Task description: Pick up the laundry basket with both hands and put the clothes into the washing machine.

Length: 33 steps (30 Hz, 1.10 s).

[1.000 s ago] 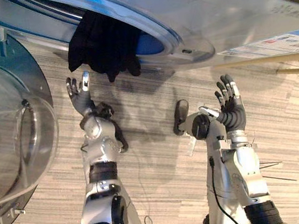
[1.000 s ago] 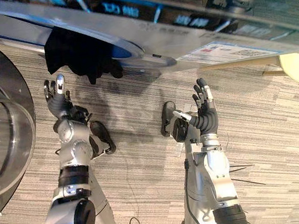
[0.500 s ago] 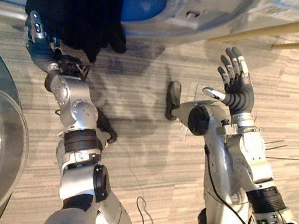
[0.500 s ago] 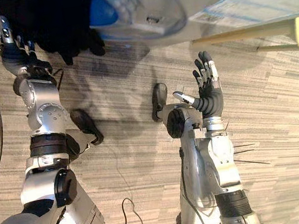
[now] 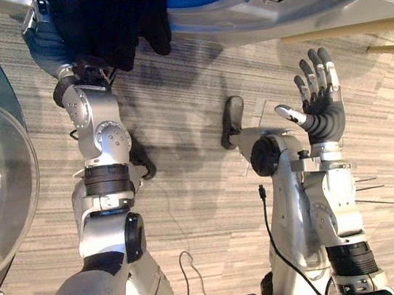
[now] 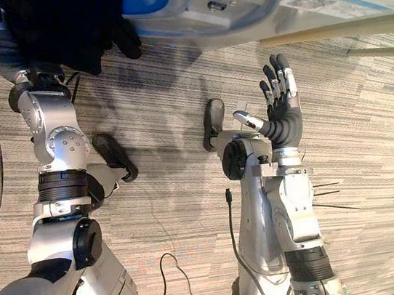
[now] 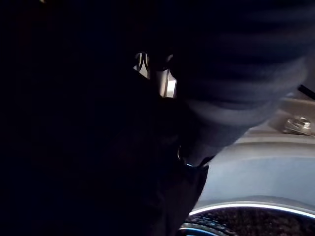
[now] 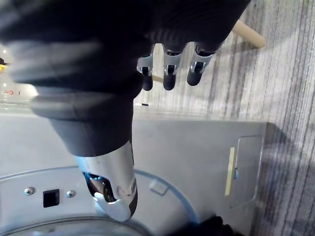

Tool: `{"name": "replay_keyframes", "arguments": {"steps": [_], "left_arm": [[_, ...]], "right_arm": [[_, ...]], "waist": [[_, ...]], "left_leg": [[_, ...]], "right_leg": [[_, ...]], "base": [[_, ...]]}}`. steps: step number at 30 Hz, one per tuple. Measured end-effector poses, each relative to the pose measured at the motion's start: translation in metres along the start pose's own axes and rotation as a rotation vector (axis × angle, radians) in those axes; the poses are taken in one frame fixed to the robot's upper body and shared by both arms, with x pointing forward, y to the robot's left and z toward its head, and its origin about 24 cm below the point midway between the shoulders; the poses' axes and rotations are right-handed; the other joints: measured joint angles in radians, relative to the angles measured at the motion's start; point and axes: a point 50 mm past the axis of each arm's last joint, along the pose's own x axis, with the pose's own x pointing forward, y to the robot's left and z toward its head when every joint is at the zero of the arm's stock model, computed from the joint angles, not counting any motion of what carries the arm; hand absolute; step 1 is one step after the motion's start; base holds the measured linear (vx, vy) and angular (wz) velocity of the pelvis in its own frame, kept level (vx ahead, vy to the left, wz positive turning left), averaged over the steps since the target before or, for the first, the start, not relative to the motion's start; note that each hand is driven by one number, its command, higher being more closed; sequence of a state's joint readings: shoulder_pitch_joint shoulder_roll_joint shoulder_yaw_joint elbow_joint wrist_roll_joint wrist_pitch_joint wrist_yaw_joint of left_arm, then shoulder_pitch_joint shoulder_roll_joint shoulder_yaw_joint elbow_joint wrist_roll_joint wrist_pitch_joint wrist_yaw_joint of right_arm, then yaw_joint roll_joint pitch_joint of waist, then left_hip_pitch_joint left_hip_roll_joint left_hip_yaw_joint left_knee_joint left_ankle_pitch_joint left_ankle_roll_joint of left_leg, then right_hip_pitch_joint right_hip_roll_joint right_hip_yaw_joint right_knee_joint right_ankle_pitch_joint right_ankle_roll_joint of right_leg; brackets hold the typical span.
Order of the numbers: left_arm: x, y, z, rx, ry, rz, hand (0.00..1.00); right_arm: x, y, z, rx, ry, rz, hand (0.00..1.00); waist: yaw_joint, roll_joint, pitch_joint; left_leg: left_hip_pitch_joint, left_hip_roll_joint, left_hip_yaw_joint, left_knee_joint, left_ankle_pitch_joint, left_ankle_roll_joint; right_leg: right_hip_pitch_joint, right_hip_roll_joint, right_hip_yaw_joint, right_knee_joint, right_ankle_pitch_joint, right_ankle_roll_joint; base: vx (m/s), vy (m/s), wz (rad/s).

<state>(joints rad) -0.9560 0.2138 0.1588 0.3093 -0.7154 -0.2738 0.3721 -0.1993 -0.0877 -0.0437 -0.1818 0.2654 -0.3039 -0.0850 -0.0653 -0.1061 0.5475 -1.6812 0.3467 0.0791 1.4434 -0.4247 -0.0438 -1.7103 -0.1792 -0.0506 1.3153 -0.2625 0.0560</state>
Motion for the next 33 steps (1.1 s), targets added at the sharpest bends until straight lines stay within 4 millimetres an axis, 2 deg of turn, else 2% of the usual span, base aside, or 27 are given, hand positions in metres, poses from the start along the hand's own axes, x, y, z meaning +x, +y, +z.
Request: {"name": "replay_keyframes", "arguments": {"steps": [2, 5, 7, 13, 17, 20, 22, 23, 24, 25, 27, 30, 33], "left_arm": [[-0.007, -0.003, 0.001, -0.024, -0.007, -0.015, 1.0], [-0.026, -0.029, 0.011, -0.079, -0.059, -0.159, 1.0], [-0.034, -0.04, 0.017, -0.109, -0.095, -0.217, 1.0], [-0.046, -0.032, 0.018, -0.118, -0.106, -0.22, 1.0], [-0.045, -0.04, 0.024, -0.123, -0.128, -0.257, 1.0], [-0.038, -0.066, 0.036, -0.126, -0.17, -0.354, 1.0], [-0.024, -0.099, 0.047, -0.1, -0.224, -0.437, 1.0], [-0.019, -0.107, 0.051, -0.087, -0.238, -0.451, 1.0], [-0.011, -0.123, 0.058, -0.067, -0.268, -0.477, 1.0], [-0.008, -0.129, 0.063, -0.048, -0.289, -0.485, 1.0], [0.003, -0.151, 0.086, 0.019, -0.384, -0.524, 1.0], [0.006, -0.169, 0.11, 0.075, -0.487, -0.555, 1.0], [0.003, -0.185, 0.124, 0.102, -0.552, -0.578, 1.0]], "right_arm": [[0.0, 0.001, 0.0, 0.005, 0.001, -0.002, 0.0], [-0.001, 0.003, -0.001, 0.021, 0.002, -0.013, 0.0], [-0.001, 0.004, -0.002, 0.029, 0.003, -0.017, 0.0], [-0.002, 0.005, -0.003, 0.039, 0.006, -0.026, 0.0], [-0.003, 0.004, -0.003, 0.035, 0.007, -0.024, 0.0], [-0.003, 0.004, -0.003, 0.035, 0.008, -0.021, 0.0], [-0.003, 0.005, -0.003, 0.034, 0.008, -0.017, 0.0], [-0.002, 0.005, -0.003, 0.034, 0.007, -0.016, 0.0], [-0.002, 0.005, -0.002, 0.034, 0.004, -0.013, 0.0], [-0.001, 0.005, -0.002, 0.034, 0.003, -0.011, 0.0], [0.001, 0.007, -0.001, 0.035, -0.006, 0.015, 0.0], [0.002, 0.006, -0.001, 0.019, -0.004, 0.039, 0.0], [0.002, 0.004, 0.0, -0.001, -0.005, 0.055, 0.0]], "waist": [[-0.001, 0.0, 0.0], [0.0, 0.0, 0.0], [0.003, 0.001, -0.001], [0.01, 0.003, -0.001], [0.018, 0.005, -0.002], [0.018, 0.005, -0.002], [0.015, 0.005, -0.002], [0.014, 0.005, -0.002], [0.01, 0.005, -0.002], [0.008, 0.005, -0.002], [-0.005, 0.005, -0.002], [-0.02, 0.007, -0.001], [-0.036, 0.015, 0.004]], "left_leg": [[0.005, -0.001, 0.001, 0.005, 0.0, 0.0], [0.016, -0.008, 0.003, 0.006, -0.001, 0.002], [0.029, -0.013, 0.005, 0.006, -0.002, 0.004], [0.048, -0.013, 0.008, 0.0, -0.005, 0.009], [0.051, -0.015, 0.008, -0.006, -0.005, 0.009], [0.053, -0.016, 0.008, -0.013, -0.004, 0.009], [0.059, -0.016, 0.012, -0.014, -0.001, 0.015], [0.06, -0.016, 0.013, -0.013, 0.002, 0.02], [0.064, -0.015, 0.018, -0.013, 0.002, 0.02], [0.066, -0.014, 0.021, -0.013, 0.002, 0.021], [0.068, 0.0, 0.031, -0.012, -0.001, 0.026], [0.074, 0.022, 0.053, -0.012, -0.009, 0.038], [0.085, 0.035, 0.084, -0.011, -0.021, 0.051]], "right_leg": [[0.005, -0.001, 0.003, 0.002, 0.001, 0.002], [0.014, -0.001, 0.011, 0.006, 0.003, 0.005], [0.023, 0.0, 0.016, 0.01, 0.003, 0.005], [0.034, 0.003, 0.018, 0.007, 0.0, 0.003], [0.035, 0.004, 0.017, 0.001, 0.0, 0.003], [0.039, 0.004, 0.015, -0.009, 0.004, 0.003], [0.043, 0.004, 0.016, -0.01, 0.013, 0.0], [0.043, 0.004, 0.017, -0.01, 0.014, 0.0], [0.044, 0.005, 0.021, -0.011, 0.016, 0.0], [0.044, 0.006, 0.023, -0.012, 0.019, -0.001], [0.044, 0.021, 0.025, -0.029, 0.032, 0.005], [0.043, 0.039, 0.036, -0.062, 0.057, 0.008], [0.042, 0.046, 0.052, -0.088, 0.081, 0.019]], "base": [[0.01, 0.015, 0.0], [0.01, 0.012, 0.05], [0.01, 0.003, 0.03], [0.0, 0.0, 0.0], [0.0, 0.0, 0.0], [0.0, 0.0, 0.0], [0.0, 0.0, 0.0], [0.0, 0.0, 0.0], [0.0, 0.0, 0.0], [0.0, 0.012, -0.07], [-0.01, 0.013, -0.21], [-0.03, 0.027, -0.3], [-0.03, 0.049, -0.26]]}}
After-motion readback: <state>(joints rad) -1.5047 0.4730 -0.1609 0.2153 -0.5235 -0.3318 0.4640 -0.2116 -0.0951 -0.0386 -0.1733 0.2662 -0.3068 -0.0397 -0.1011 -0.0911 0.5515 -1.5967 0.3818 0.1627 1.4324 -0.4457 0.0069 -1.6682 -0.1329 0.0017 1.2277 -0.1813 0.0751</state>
